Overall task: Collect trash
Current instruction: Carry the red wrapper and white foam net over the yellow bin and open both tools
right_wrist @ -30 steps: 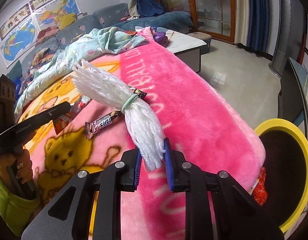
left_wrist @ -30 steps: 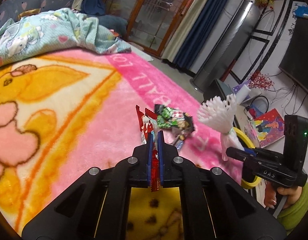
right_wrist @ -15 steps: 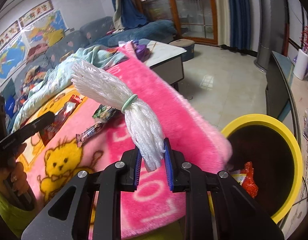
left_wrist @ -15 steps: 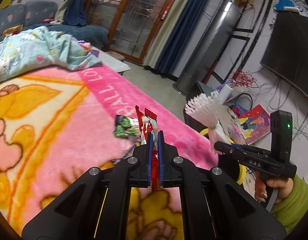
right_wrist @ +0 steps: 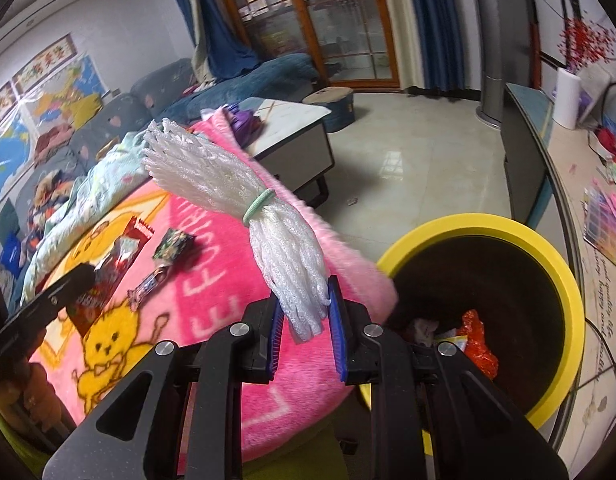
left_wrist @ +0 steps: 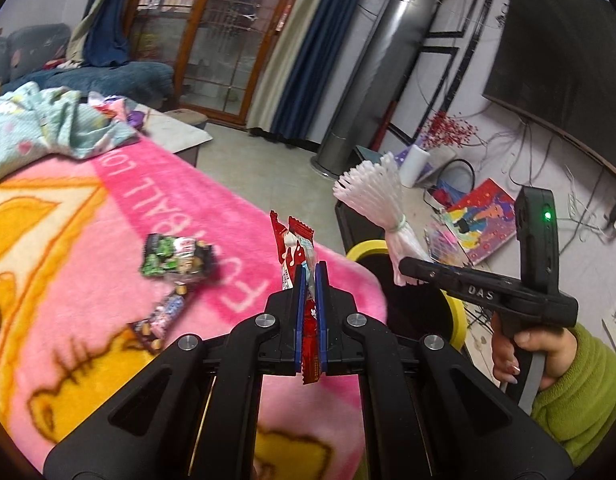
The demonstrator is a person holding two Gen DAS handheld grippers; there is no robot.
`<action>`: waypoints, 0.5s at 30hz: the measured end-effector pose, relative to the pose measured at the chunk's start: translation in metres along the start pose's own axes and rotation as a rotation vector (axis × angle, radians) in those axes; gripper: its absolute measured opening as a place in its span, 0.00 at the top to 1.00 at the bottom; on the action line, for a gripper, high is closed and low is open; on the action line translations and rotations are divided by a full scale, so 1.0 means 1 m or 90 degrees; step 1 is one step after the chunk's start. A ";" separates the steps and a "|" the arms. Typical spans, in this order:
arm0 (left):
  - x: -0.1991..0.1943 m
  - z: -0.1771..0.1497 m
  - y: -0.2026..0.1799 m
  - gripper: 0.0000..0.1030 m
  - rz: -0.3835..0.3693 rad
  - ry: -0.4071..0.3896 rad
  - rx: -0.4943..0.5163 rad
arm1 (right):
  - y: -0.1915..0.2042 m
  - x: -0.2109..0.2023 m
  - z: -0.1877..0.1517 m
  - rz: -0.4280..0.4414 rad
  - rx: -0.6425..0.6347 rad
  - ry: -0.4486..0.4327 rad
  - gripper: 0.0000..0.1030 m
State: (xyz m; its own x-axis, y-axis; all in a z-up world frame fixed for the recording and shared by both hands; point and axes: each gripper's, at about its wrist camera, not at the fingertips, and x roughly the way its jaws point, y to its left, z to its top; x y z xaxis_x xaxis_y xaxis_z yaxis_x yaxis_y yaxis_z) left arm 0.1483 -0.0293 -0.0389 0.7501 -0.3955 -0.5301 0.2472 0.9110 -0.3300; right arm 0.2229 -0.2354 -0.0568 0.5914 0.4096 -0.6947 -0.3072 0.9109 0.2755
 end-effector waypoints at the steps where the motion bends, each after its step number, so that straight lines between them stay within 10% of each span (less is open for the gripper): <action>1: 0.002 0.001 -0.004 0.98 -0.004 0.002 0.005 | -0.006 -0.002 0.000 -0.003 0.009 -0.002 0.81; 15: 0.054 -0.004 -0.065 0.98 -0.067 0.049 0.068 | -0.087 -0.014 -0.012 -0.079 0.127 -0.010 0.80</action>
State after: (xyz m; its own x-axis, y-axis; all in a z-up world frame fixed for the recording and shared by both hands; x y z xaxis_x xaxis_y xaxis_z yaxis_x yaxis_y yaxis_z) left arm 0.1703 -0.1100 -0.0496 0.6686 -0.4937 -0.5561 0.3887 0.8695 -0.3047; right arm 0.2326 -0.3213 -0.0792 0.6274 0.2925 -0.7217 -0.0779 0.9457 0.3156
